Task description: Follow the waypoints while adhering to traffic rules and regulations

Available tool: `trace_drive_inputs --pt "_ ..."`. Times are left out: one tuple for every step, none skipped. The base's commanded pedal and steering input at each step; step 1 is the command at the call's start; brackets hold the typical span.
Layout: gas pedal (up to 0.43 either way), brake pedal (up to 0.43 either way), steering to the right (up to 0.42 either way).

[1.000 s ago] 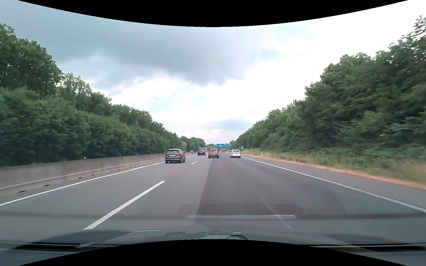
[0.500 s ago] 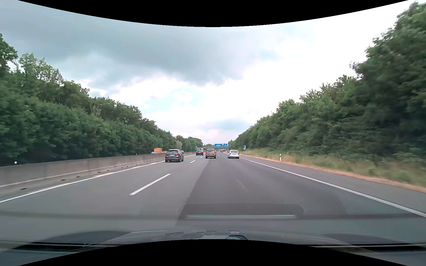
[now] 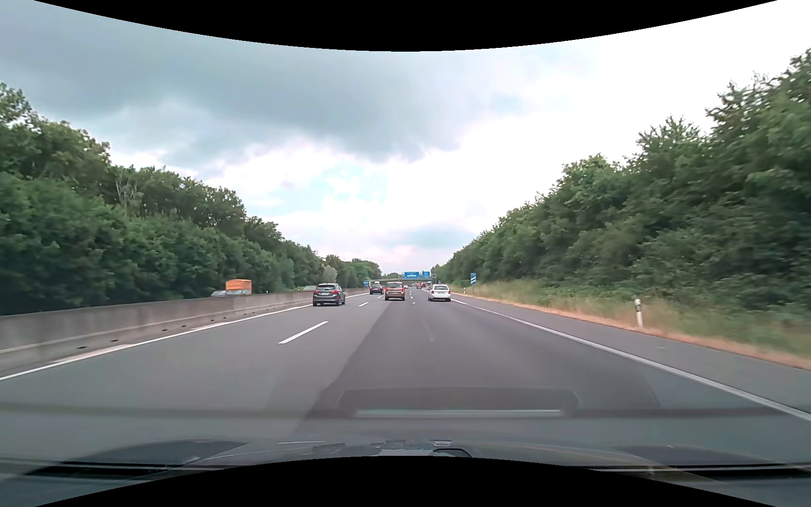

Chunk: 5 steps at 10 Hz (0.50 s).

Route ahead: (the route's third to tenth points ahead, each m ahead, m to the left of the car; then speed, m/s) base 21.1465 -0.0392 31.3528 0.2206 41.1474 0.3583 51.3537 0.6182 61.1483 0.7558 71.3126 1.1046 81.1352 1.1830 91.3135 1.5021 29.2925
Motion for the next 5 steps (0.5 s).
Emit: trace_drive_inputs --pt "0.02 0.0 0.003" --pt "0.02 0.0 0.003" --pt "0.02 0.0 0.003" --pt "0.02 0.0 0.002" --pt "0.008 0.0 0.002"
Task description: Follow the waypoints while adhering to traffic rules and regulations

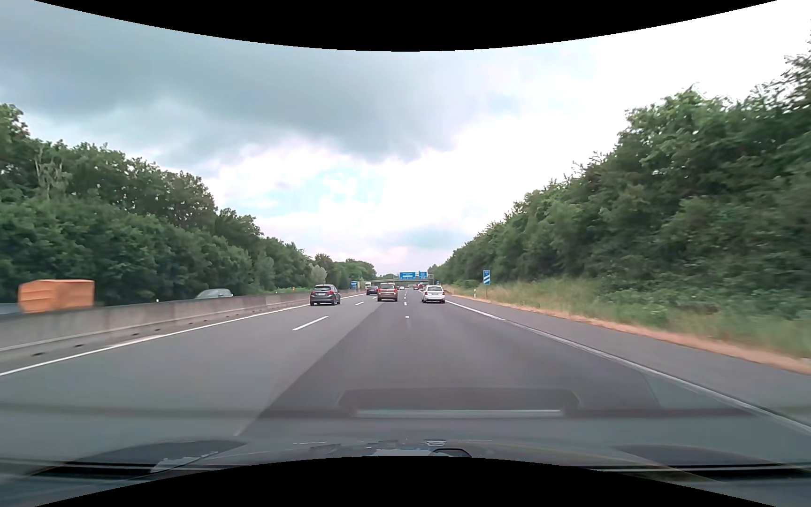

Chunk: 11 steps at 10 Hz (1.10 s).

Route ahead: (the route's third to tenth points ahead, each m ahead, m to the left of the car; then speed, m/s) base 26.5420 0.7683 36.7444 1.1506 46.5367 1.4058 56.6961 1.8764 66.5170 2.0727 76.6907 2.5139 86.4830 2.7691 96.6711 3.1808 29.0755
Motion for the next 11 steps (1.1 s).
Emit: trace_drive_inputs --pt "0.0 0.0 0.001" --pt "0.0 0.0 0.0" --pt "0.0 0.0 0.0" --pt "0.0 0.0 0.0" --pt "0.0 0.0 0.0" --pt "0.0 0.0 0.0" --pt "0.0 0.0 -0.001" --pt "0.02 0.0 -0.001" --pt "0.02 0.0 -0.001" --pt "0.02 0.0 -0.004" --pt "0.039 0.0 -0.005"
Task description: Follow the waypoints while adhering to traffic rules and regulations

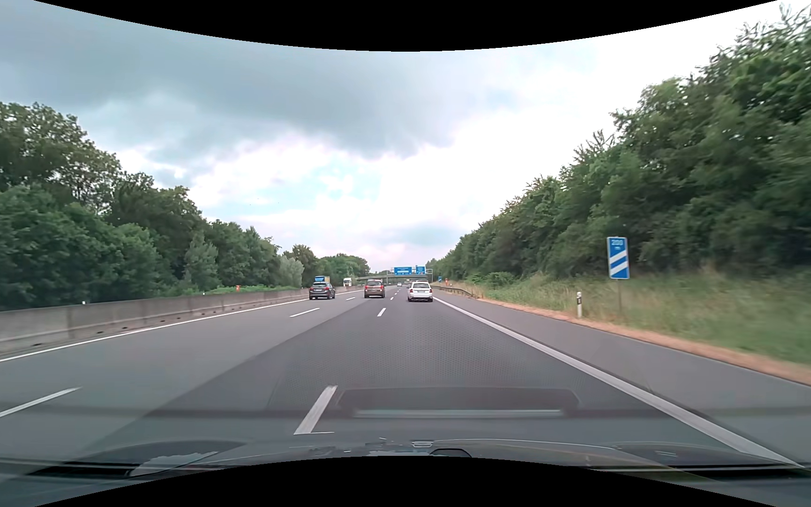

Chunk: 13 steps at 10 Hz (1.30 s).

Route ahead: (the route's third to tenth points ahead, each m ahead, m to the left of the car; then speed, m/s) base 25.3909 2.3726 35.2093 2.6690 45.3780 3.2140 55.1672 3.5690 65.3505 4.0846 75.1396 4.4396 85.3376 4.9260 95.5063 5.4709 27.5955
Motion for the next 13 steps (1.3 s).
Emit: trace_drive_inputs --pt "0.047 0.0 -0.004" --pt "0.047 0.0 -0.003" --pt "0.047 0.0 -0.005" --pt "0.047 0.0 -0.006" --pt "0.047 0.0 -0.006" --pt "0.047 0.0 -0.006" --pt "0.067 0.0 -0.006" --pt "0.079 0.0 -0.006" --pt "0.079 0.0 -0.006" --pt "0.079 0.0 -0.005" --pt "0.079 0.0 -0.005" --pt "0.079 0.0 -0.005" --pt "0.079 0.0 -0.005"
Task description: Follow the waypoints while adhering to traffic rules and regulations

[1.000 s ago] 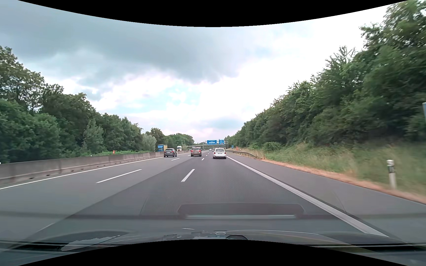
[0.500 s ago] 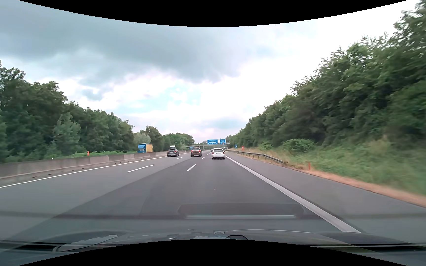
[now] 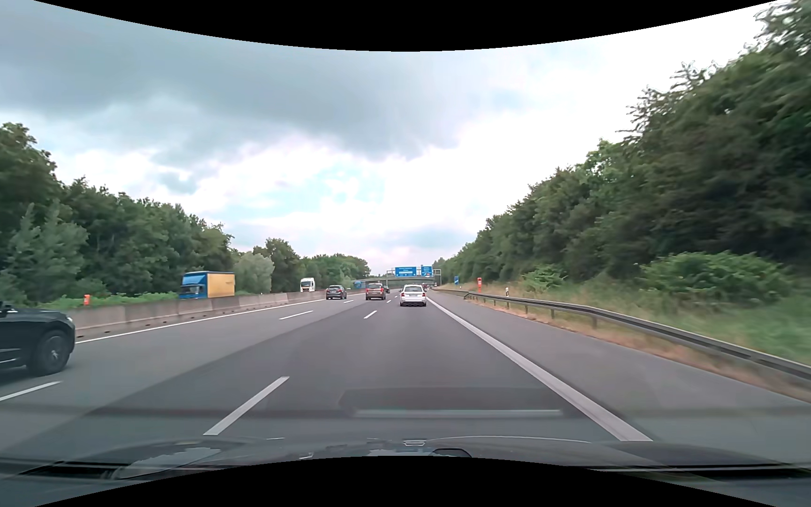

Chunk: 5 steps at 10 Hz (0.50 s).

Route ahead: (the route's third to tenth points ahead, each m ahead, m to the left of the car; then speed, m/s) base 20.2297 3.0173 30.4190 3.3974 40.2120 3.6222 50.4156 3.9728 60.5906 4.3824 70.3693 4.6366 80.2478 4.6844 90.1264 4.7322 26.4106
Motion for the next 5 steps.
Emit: trace_drive_inputs --pt "0.079 0.0 -0.005" --pt "0.079 0.0 -0.004" --pt "0.079 0.0 -0.004" --pt "0.079 0.0 -0.004" --pt "0.079 0.0 -0.003"
